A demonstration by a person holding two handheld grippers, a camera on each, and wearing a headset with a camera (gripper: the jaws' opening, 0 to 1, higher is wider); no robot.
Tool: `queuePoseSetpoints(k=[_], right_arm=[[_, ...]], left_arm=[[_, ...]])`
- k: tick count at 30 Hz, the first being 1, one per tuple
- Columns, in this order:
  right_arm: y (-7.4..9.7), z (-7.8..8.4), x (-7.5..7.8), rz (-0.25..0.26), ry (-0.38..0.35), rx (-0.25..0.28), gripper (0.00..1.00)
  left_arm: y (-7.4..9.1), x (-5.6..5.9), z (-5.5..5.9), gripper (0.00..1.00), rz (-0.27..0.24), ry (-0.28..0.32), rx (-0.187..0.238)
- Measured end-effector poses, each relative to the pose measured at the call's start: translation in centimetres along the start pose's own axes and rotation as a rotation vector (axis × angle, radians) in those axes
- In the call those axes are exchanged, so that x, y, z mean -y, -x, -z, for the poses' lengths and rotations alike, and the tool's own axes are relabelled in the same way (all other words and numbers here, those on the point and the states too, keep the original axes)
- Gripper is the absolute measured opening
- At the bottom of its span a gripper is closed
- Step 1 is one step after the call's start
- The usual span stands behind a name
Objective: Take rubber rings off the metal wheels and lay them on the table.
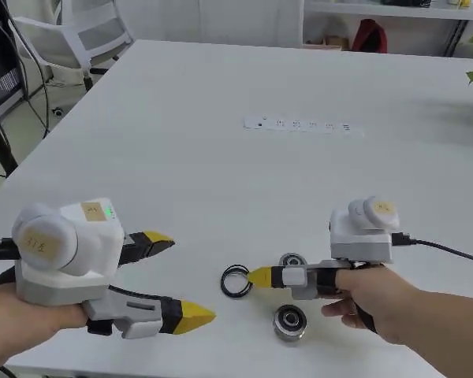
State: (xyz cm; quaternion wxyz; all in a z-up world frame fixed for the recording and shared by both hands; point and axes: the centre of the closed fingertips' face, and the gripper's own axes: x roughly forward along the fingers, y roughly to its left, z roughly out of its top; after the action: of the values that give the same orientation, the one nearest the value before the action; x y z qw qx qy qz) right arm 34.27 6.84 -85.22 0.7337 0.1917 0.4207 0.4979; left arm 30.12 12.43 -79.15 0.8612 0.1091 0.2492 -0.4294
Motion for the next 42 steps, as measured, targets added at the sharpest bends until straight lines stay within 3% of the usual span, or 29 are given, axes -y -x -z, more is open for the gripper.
queuePoseSetpoints(k=[8, 15, 23, 42], right_arm=[[0.1, -0.1, 0.0, 0.012, 0.028, 0.0, 0.16], [0.5, -0.5, -1.0, -0.001, 0.072, 0.001, 0.23], [1.7, -1.8, -2.0, -0.019, 0.119, 0.042, 0.29], [5.7, -3.3, -4.5, -0.003, 0.367, 0.094, 0.5]], left_arm=[[0.0, 0.1, -0.1, 0.73, 0.003, -0.001, -0.002], [0.0, 0.1, -0.3, 0.74, 0.007, 0.002, 0.001], [0.1, 0.2, -0.7, 0.74, 0.007, 0.005, 0.011], [0.7, 0.7, -2.2, 0.74, 0.005, 0.007, 0.041]])
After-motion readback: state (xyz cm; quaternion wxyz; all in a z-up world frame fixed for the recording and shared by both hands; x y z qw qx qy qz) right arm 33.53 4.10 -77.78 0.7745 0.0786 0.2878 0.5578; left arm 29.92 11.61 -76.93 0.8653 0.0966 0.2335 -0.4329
